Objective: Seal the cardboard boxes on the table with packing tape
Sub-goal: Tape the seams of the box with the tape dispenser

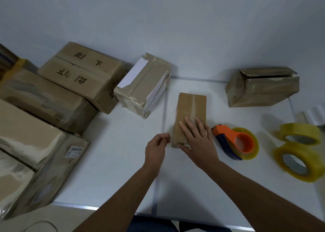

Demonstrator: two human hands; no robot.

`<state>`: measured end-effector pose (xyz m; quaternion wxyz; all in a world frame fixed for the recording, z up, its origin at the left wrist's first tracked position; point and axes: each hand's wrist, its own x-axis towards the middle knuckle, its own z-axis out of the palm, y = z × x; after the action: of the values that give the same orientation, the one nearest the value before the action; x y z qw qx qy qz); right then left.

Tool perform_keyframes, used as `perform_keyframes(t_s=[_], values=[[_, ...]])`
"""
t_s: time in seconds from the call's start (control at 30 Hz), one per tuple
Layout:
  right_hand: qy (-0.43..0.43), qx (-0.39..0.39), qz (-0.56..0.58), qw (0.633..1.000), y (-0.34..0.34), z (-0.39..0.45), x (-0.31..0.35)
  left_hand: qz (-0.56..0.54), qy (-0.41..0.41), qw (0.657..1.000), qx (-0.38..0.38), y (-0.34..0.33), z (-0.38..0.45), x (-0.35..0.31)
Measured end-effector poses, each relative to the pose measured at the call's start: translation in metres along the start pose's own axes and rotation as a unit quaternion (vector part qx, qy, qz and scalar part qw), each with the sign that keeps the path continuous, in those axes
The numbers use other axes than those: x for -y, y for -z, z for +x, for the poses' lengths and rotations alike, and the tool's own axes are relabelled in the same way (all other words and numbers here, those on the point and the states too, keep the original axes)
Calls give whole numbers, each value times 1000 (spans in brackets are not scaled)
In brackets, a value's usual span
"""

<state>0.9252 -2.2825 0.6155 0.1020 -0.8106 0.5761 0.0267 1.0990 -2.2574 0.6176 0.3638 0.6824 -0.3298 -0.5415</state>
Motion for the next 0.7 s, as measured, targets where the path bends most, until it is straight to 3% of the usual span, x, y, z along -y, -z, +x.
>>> perform_keyframes(t_s=[0.07, 0.2, 0.37, 0.6, 0.7], values=[[-2, -3, 1, 1000, -1, 0, 0, 69, -63, 995, 29, -5, -18, -8], [-6, -2, 3, 1000, 1, 1, 1, 252, -196, 946, 52, -18, -31, -2], [-1, -4, -5, 1000, 1, -1, 1, 287, -235, 918, 141, 16, -1, 0], [5, -14, -10, 1000, 0, 1, 0, 458, -228, 834, 206, 22, 48, -25], [11, -16, -6, 1000, -4, 2, -2, 471, -193, 840, 187, 5, 46, -23]])
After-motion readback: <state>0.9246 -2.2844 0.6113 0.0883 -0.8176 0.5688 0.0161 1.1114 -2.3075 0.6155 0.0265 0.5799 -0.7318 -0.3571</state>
